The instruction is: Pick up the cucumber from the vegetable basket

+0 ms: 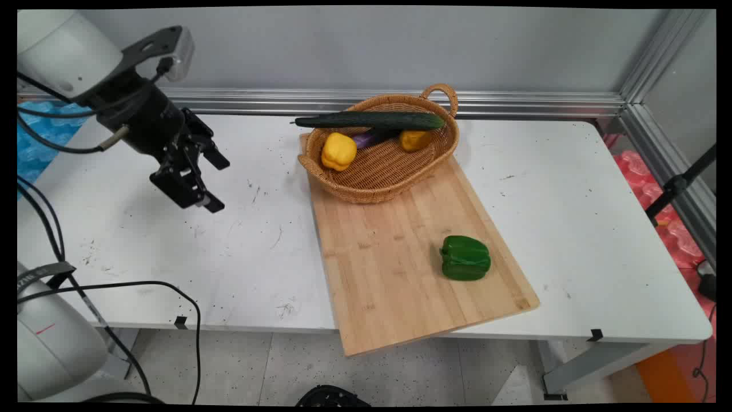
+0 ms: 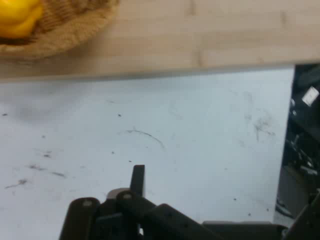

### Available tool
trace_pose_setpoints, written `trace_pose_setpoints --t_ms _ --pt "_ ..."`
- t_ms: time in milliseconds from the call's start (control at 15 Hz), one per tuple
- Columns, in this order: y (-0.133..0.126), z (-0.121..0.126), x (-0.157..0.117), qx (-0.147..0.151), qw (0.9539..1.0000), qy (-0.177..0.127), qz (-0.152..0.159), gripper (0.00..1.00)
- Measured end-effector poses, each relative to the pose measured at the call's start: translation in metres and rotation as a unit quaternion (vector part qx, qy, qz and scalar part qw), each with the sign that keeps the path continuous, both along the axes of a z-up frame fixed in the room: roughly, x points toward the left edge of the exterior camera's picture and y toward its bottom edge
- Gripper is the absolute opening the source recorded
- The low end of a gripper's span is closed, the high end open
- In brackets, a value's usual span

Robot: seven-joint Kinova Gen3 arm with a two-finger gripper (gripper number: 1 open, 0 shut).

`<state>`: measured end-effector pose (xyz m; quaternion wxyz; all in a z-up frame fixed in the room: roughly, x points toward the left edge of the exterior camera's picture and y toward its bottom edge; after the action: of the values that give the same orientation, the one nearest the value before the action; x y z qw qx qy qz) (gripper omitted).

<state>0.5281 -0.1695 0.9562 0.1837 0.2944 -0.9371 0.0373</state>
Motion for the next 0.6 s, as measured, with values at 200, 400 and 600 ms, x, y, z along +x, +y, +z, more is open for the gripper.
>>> trace_pose_setpoints --t_ms 200,400,600 --pt "-0.005 0.002 0.007 -0.011 0.9995 0.012 0.027 1.0" --pt "-0.019 0.005 0.011 -0.03 0.9971 0.03 0.064 1.0" --pt "-0.036 0.005 0.009 -0.046 0.9947 0.041 0.082 1.0"
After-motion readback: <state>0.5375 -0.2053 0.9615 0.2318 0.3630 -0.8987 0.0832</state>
